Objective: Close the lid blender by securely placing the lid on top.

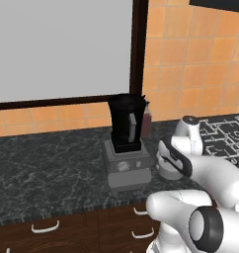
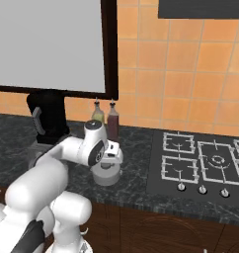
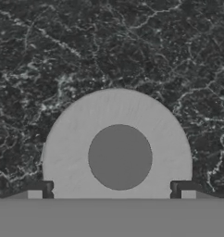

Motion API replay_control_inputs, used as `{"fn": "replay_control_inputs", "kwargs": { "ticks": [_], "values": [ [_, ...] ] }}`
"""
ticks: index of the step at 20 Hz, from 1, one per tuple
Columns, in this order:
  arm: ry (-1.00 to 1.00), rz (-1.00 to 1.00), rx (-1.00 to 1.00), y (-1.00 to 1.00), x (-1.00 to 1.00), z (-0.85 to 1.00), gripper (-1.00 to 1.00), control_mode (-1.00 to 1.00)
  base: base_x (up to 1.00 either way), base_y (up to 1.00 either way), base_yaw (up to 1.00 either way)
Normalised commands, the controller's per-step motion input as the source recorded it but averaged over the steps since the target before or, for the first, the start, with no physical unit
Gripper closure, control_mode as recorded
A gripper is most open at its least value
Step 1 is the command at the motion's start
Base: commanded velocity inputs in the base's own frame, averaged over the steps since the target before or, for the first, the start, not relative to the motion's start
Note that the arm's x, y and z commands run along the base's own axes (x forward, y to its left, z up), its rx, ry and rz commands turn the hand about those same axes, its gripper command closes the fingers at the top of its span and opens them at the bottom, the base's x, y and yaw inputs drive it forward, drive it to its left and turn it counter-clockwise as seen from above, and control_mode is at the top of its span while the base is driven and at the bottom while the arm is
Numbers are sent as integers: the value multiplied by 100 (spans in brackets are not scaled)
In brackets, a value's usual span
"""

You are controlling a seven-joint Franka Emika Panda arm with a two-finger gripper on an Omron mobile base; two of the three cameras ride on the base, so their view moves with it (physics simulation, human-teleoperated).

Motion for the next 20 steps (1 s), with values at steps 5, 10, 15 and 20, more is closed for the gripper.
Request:
{"fn": "replay_control_inputs", "kwargs": {
  "ticks": [5, 10, 15, 20],
  "values": [
    [0, 0, 0, -3, 12, -19, -100, -100, 0, 0, 0],
    [0, 0, 0, -1, 3, -27, 100, -100, 0, 0, 0],
    [1, 0, 0, 0, 0, -28, 100, -100, 0, 0, 0],
    [0, 0, 0, 0, 0, -16, 100, -100, 0, 0, 0]
  ]
}}
